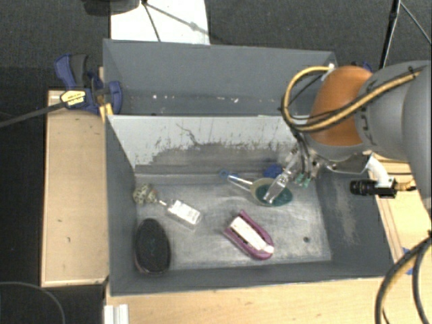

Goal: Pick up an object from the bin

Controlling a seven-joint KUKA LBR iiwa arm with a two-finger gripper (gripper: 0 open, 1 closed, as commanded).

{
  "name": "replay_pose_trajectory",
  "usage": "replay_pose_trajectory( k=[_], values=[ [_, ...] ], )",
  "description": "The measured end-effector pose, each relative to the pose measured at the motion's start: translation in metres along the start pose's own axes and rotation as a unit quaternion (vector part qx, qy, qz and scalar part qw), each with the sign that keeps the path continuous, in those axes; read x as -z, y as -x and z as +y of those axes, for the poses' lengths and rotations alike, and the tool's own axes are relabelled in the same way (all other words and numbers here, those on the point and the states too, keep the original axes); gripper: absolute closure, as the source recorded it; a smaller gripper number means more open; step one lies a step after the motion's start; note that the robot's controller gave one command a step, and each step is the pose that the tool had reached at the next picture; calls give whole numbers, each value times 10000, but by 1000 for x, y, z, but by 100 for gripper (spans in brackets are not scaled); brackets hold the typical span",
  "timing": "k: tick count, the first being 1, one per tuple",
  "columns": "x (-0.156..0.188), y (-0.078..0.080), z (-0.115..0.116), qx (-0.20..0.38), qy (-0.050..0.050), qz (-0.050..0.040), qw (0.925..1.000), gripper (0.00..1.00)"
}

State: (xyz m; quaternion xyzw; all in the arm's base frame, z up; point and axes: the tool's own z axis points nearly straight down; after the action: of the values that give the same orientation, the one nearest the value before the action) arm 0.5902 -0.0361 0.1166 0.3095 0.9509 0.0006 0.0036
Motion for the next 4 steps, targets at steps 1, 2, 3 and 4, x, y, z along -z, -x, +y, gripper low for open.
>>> replay_pose_trajectory(
  k=[1, 2, 3, 4],
  values=[
    [-39, -6, 11, -644, -21, 14, 9979, 0],
    [-39, -10, 12, -884, -19, -9, 9961, 0],
    [-38, -10, 12, -868, -17, -12, 9962, 100],
    [21, -7, 12, -825, 0, 4, 9966, 100]
  ],
)
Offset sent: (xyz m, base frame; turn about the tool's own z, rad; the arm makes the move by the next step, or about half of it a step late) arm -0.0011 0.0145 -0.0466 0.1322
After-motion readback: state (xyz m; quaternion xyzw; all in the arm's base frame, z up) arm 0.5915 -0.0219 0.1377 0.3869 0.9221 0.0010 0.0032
